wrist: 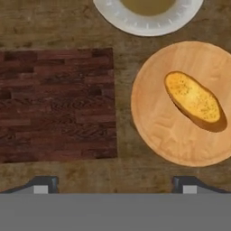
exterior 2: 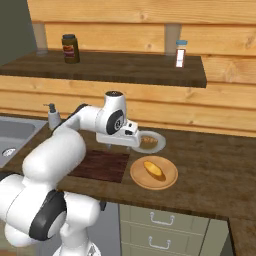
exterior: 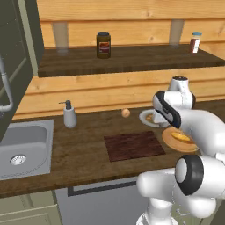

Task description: From the different types of pastries on the counter, select a croissant and place it on the cutting board. Then retrieve a jar of jam from the cabinet and place it alongside the croissant on the cutting board.

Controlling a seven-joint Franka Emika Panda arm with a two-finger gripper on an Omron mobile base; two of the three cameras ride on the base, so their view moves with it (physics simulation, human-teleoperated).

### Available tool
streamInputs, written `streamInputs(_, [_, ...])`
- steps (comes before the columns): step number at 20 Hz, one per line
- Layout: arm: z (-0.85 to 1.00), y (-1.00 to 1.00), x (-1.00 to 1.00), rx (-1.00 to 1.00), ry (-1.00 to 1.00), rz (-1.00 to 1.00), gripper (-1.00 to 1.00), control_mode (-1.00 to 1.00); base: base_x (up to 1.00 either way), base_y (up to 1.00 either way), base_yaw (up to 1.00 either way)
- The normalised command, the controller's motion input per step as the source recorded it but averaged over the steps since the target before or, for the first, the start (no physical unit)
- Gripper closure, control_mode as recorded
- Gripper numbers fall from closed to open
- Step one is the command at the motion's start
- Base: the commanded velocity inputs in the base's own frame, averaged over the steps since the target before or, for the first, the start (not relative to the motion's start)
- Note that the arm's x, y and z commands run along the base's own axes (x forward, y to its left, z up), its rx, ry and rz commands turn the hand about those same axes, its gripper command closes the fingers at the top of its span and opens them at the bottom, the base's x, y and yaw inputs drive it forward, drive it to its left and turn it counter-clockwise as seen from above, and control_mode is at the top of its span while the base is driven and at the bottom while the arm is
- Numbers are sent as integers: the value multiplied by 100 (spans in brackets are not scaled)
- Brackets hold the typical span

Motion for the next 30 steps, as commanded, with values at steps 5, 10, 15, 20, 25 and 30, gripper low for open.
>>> streamInputs(5, [-20,-20,48,0,16,0,-100,-100,0,0,0])
streamInputs(10, [-6,-25,49,0,10,0,-100,-100,0,0,0])
streamInputs(15, [-1,-21,54,3,10,0,-100,-100,0,0,0])
streamInputs(20, [-2,-14,58,7,9,-1,-100,-100,0,0,0])
streamInputs(25, [-5,-1,63,6,3,-4,-100,-100,0,0,0])
streamInputs(30, [-36,0,64,0,2,-11,-100,-100,0,0,0])
